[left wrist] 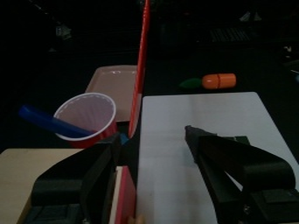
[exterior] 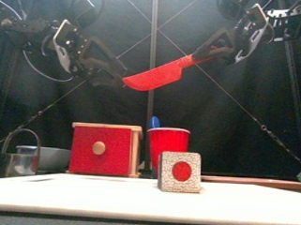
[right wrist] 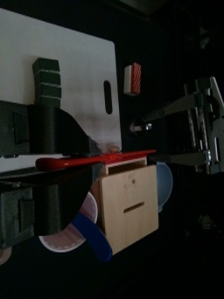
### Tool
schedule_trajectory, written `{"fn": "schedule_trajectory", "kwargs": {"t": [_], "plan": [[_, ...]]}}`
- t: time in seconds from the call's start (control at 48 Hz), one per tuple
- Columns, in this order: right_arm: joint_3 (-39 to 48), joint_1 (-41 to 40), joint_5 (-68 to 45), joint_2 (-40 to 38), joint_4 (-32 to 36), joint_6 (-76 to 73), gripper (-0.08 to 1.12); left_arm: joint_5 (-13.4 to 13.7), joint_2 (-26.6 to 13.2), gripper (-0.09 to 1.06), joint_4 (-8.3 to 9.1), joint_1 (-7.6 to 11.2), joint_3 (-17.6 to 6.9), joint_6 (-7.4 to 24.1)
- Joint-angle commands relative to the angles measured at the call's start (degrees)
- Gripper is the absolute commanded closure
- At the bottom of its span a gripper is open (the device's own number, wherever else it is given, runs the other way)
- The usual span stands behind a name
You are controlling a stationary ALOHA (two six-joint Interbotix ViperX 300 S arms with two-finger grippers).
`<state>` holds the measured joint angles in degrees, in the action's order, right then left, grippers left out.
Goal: Place sushi on board then cut the sushi with the knife then place the pieces on the plate
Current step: Grasp knife edge with left hand
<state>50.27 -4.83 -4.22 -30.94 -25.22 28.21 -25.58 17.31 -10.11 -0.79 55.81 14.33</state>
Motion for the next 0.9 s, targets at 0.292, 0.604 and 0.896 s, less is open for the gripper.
{"fn": "schedule_trajectory", "kwargs": {"t": [0.292,0.604,0.896], "plan": [[-0.9,1.1,-0.7,0.0,-0.2,0.1,0.68,-2.7,-3.7,0.07,0.09,0.09,-4.9,-0.1],[-0.9,1.1,-0.7,0.0,-0.2,0.1,0.68,-2.5,-4.5,0.26,0.09,0.00,-5.4,-0.1],[-1.1,1.2,-0.7,-0.1,-0.2,0.1,0.68,-0.2,-4.6,0.40,0.09,-0.09,-5.7,-0.1]]}}
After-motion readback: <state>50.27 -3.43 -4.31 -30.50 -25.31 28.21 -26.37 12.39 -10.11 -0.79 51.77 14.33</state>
